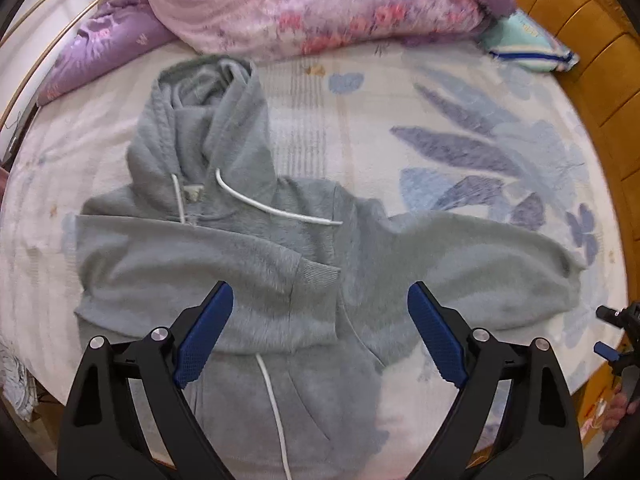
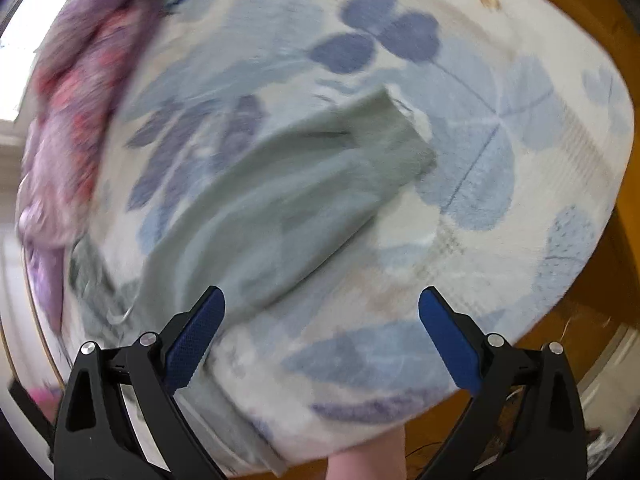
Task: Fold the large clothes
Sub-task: 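Grasp the hoodie's other ribbed sleeve cuff with the right gripper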
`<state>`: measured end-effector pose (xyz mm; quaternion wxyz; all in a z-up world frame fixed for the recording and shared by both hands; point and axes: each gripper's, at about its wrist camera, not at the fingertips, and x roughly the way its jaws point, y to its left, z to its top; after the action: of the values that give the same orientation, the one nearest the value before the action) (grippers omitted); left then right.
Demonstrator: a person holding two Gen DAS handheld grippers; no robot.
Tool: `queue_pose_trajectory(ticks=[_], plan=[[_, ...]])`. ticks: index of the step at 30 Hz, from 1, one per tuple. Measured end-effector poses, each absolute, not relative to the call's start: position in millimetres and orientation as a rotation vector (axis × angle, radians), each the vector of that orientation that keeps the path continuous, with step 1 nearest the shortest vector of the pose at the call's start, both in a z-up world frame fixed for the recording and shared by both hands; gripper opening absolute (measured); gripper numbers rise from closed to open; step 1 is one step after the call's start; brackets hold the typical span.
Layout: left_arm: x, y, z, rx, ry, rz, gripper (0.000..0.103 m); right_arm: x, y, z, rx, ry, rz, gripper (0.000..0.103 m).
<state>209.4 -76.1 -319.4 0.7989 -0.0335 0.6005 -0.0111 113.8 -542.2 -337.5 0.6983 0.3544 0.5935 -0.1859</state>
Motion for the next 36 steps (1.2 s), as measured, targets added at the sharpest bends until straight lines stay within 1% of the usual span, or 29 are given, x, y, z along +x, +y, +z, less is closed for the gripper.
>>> queue_pose_trajectory(ticks=[1, 2, 3, 4, 5, 6, 7, 8, 9, 10, 11, 12, 13, 16, 18, 19, 21, 25, 28, 32, 36], plan=[[213.8, -77.4, -331.7, -0.077, 1.305, -0.038, 0.069, 116.7, -551.7, -351.6, 0.835, 1.318, -0.433, 0.088], [217.5, -78.9, -343.8, -0.08, 1.322, -0.05, 0.066, 118.4, -558.9, -363.0, 0.871, 1.315, -0.452, 0.088], [222.7, -81.3, -359.7, -0.072, 1.339, -0.06, 0.061, 118.9, -564.5, -373.6, 0.901, 1.315, -0.478, 0.087], [225.5, -82.9, -369.7, -0.069, 1.344, -0.074, 0.052, 118.9, -570.1, -385.9, 0.942, 1.312, -0.505, 0.085], [228.5, -85.4, -379.2, -0.073, 1.347, -0.1, 0.048, 118.7, -573.4, -393.3, 0.972, 1.301, -0.513, 0.082], [231.5, -88.6, -388.8, -0.077, 1.354, -0.128, 0.041, 118.4, -577.1, -399.3, 0.998, 1.287, -0.522, 0.078], [234.9, -93.7, -400.2, -0.064, 1.365, -0.146, 0.036, 119.0, -580.6, -403.2, 1.011, 1.266, -0.542, 0.078], [236.6, -97.4, -408.1, -0.05, 1.372, -0.153, 0.034, 120.3, -583.4, -404.5, 1.02, 1.239, -0.55, 0.077], [237.9, -100.4, -416.1, -0.049, 1.377, -0.167, 0.03, 123.0, -586.5, -405.6, 1.036, 1.201, -0.547, 0.077], [239.2, -103.0, -426.2, -0.065, 1.388, -0.189, 0.026, 123.0, -586.5, -405.6, 1.036, 1.201, -0.547, 0.077], [239.8, -105.3, -434.8, -0.075, 1.398, -0.204, 0.024, 126.1, -589.2, -407.8, 1.045, 1.189, -0.549, 0.077], [239.7, -108.2, -443.2, -0.074, 1.408, -0.223, 0.022, 134.1, -594.9, -419.4, 1.05, 1.206, -0.583, 0.074], [239.1, -113.7, -456.9, -0.063, 1.431, -0.253, 0.017, 134.1, -594.9, -419.4, 1.05, 1.206, -0.583, 0.069], [238.0, -121.0, -472.1, -0.015, 1.43, -0.235, 0.017, 135.2, -600.4, -429.5, 1.055, 1.202, -0.642, 0.055], [238.8, -117.5, -473.2, -0.05, 1.43, -0.226, 0.017, 133.0, -600.6, -422.0, 1.023, 1.203, -0.671, 0.015], [238.5, -114.9, -473.9, -0.071, 1.431, -0.226, 0.018, 130.9, -600.8, -415.1, 1.021, 1.17, -0.65, 0.012], [237.7, -112.8, -474.8, -0.078, 1.427, -0.225, 0.017, 128.9, -596.7, -388.1, 1.028, 1.078, -0.583, 0.012], [235.4, -112.9, -475.6, -0.064, 1.421, -0.23, 0.017, 139.1, -572.3, -323.1, 0.909, 1.007, -0.474, 0.012], [234.7, -108.1, -476.1, -0.093, 1.421, -0.233, 0.018, 148.5, -541.9, -263.9, 0.853, 0.937, -0.349, 0.012], [232.9, -105.8, -472.8, -0.089, 1.417, -0.242, 0.018, 165.3, -474.4, -184.3, 0.759, 0.84, -0.125, 0.012], [227.1, -96.7, -471.1, -0.136, 1.397, -0.25, 0.018, 178.4, -410.6, -145.8, 0.756, 0.811, 0.038, 0.012]])
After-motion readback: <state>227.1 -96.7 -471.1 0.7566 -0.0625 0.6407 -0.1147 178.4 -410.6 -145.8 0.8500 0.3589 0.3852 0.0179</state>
